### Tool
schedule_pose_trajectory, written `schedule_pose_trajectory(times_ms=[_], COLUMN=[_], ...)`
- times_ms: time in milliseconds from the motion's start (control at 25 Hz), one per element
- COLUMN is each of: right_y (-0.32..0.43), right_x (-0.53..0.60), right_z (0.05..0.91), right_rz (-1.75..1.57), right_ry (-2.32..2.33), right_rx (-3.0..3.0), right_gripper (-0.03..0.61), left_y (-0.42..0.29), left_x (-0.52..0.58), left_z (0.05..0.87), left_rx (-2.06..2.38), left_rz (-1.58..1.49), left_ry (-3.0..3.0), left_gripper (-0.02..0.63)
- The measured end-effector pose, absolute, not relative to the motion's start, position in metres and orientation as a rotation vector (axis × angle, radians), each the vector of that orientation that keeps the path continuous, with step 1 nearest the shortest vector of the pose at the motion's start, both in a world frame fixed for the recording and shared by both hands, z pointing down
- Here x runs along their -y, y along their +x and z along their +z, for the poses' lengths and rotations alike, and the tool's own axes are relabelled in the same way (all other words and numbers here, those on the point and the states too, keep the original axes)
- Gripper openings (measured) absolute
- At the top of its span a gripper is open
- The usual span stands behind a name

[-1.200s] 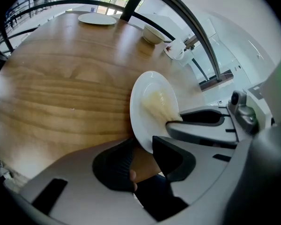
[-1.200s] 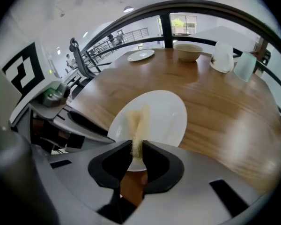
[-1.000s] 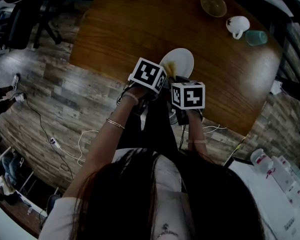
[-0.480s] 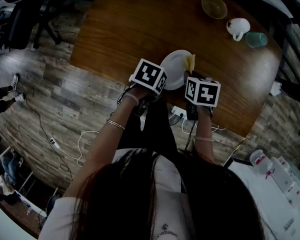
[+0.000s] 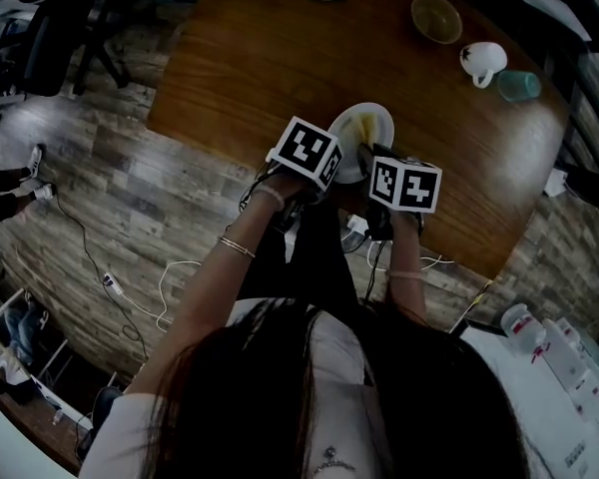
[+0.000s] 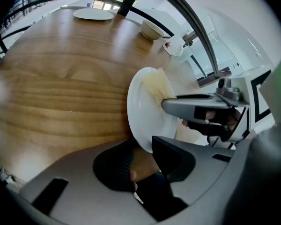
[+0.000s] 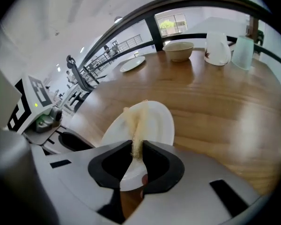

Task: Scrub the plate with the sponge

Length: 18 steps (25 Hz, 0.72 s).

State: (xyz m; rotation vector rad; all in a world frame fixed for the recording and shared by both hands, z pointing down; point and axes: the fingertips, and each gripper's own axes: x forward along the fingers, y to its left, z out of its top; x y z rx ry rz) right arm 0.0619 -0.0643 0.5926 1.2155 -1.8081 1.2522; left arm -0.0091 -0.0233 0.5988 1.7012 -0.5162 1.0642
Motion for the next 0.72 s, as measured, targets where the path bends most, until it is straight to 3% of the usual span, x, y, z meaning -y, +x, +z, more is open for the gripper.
schedule_pose_trajectory(times_ms=[320, 720], right_y=[0.112, 0.017], right_x=[0.098, 0.077], right_z=[0.577, 0.585], right_rz=[1.128, 1.188], right_ry=[1.431, 1.024], right_rx=[1.728, 1.939], right_gripper=[0.084, 0.084], left_y=[-0.01, -0.009], left_x=[0.023, 0.024], left_z=[0.599, 0.599], left_rx=[0.514, 0.483], left_rz=[1.072, 1.08], left_ry=[1.697, 1.681], left_gripper=[0.129, 0.126])
